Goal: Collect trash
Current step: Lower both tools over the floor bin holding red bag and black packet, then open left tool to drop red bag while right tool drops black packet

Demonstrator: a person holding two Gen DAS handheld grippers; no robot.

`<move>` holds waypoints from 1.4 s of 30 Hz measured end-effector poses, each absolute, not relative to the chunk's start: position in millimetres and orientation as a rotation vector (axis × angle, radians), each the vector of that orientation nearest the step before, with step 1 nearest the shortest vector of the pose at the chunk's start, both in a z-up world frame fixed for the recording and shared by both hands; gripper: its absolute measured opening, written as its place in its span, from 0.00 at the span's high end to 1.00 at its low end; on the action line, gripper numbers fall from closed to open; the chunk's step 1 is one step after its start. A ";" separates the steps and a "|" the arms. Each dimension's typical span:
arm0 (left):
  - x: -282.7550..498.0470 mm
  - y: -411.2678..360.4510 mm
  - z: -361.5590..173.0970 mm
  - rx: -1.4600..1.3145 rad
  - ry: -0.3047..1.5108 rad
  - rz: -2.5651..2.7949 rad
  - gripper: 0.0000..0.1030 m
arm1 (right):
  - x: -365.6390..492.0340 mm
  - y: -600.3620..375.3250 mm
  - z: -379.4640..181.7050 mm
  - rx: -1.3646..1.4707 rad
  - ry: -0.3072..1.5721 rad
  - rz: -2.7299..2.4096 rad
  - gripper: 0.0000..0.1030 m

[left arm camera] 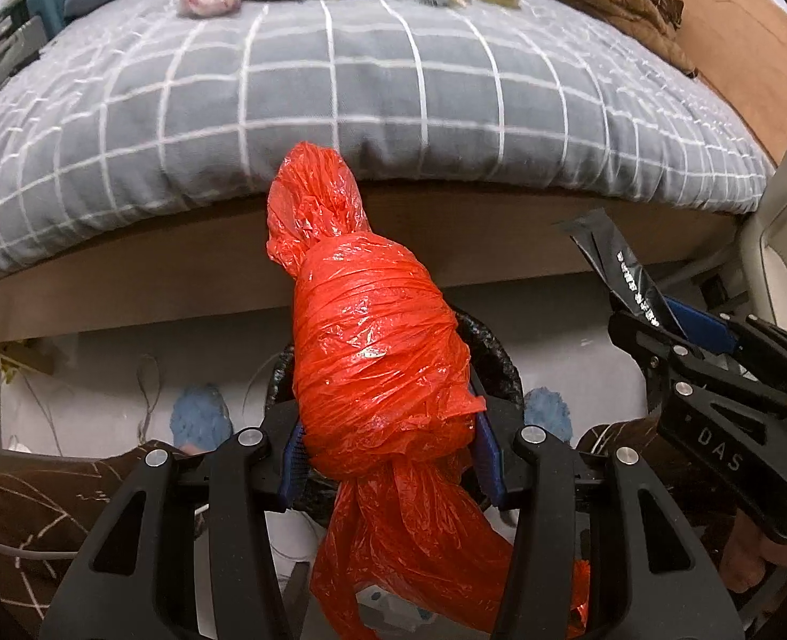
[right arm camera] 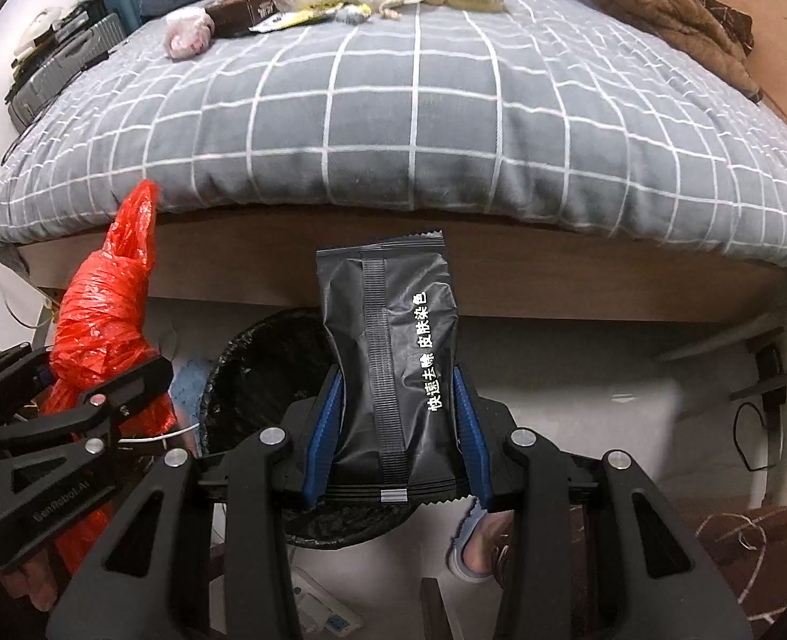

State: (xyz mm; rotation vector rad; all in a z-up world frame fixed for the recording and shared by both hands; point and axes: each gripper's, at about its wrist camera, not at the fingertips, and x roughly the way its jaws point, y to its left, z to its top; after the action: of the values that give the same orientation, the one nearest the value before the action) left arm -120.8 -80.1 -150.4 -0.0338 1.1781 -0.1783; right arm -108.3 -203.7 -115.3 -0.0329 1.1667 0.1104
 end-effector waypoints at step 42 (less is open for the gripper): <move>-99.9 -53.3 -173.7 0.004 1.151 -0.105 0.08 | -93.8 -206.0 -128.0 -0.027 1.170 0.114 0.62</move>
State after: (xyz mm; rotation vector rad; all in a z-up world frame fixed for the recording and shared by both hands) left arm -99.9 -53.3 -173.7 0.0035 1.1506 -0.1050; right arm -93.8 -206.0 -128.0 -0.0268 1.1697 0.1144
